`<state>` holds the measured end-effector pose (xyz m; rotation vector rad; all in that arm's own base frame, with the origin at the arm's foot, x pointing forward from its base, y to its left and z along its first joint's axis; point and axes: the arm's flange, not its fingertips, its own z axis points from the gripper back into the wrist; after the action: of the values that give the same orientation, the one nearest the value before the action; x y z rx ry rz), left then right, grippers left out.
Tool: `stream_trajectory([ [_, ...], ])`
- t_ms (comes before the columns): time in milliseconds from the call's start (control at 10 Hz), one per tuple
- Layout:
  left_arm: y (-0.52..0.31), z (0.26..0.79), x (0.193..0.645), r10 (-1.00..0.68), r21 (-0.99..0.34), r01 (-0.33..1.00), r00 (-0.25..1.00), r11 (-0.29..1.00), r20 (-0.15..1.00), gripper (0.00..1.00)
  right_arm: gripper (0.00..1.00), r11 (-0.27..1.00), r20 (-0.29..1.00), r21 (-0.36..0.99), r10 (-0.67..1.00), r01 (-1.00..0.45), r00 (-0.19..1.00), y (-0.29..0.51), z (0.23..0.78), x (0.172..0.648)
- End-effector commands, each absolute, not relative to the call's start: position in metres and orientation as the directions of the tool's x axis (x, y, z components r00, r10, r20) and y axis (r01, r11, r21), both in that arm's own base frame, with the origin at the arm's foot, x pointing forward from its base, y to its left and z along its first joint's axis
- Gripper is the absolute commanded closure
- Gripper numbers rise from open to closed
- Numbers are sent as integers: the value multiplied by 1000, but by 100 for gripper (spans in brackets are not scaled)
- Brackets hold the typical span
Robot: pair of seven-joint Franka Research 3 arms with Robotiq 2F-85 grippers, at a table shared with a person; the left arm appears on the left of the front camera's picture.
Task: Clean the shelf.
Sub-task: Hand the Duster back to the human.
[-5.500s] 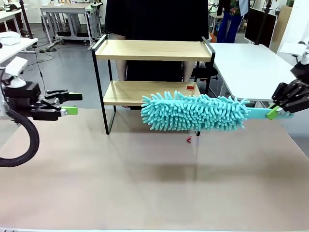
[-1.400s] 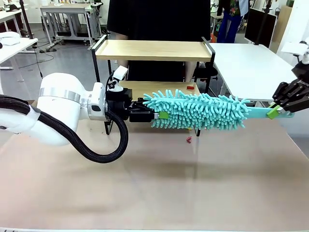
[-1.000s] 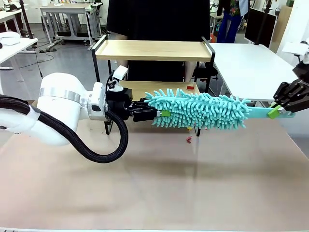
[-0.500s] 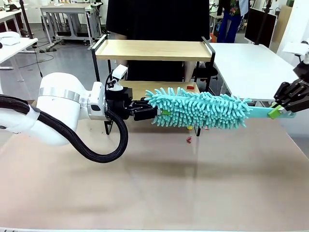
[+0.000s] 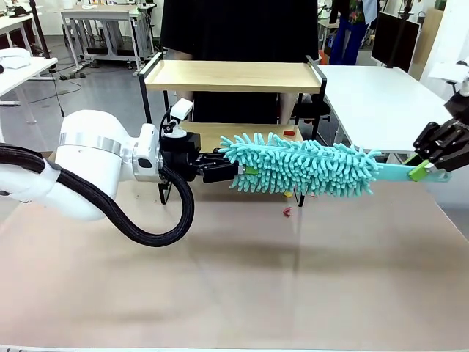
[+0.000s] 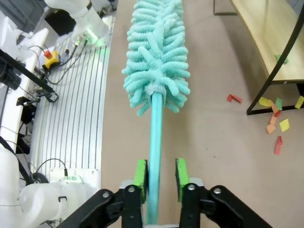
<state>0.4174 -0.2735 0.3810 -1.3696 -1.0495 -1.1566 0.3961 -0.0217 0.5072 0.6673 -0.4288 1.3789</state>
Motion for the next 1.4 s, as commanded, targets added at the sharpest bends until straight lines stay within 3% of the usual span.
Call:
stream_trajectory([
  [0, -274, 382, 417, 17, -147, 982, 150, -116, 989, 91, 0, 66, 704, 176, 689, -982, 172, -28, 529, 393],
  [200, -274, 382, 417, 17, -147, 982, 150, -116, 989, 91, 5, 125, 783, 162, 587, -979, 204, -45, 561, 392],
  [300, -274, 382, 417, 17, -147, 982, 150, -116, 989, 91, 0, 184, 822, 165, 518, -969, 239, -56, 573, 393],
  [600, -274, 382, 417, 17, -147, 982, 150, -116, 989, 91, 0, 382, 896, 192, 309, -904, 321, -104, 593, 391],
  [900, -274, 382, 417, 17, -147, 982, 150, -116, 989, 91, 0, 411, 918, 225, 213, -883, 333, -134, 594, 389],
  [1000, -274, 381, 417, 7, -159, 981, 160, -108, 987, 84, 0, 393, 902, 203, 282, -897, 327, -130, 596, 385],
  [1300, -243, 422, 406, 117, -119, 989, 129, -91, 985, 84, 0, 393, 902, 203, 282, -897, 327, -130, 596, 385],
])
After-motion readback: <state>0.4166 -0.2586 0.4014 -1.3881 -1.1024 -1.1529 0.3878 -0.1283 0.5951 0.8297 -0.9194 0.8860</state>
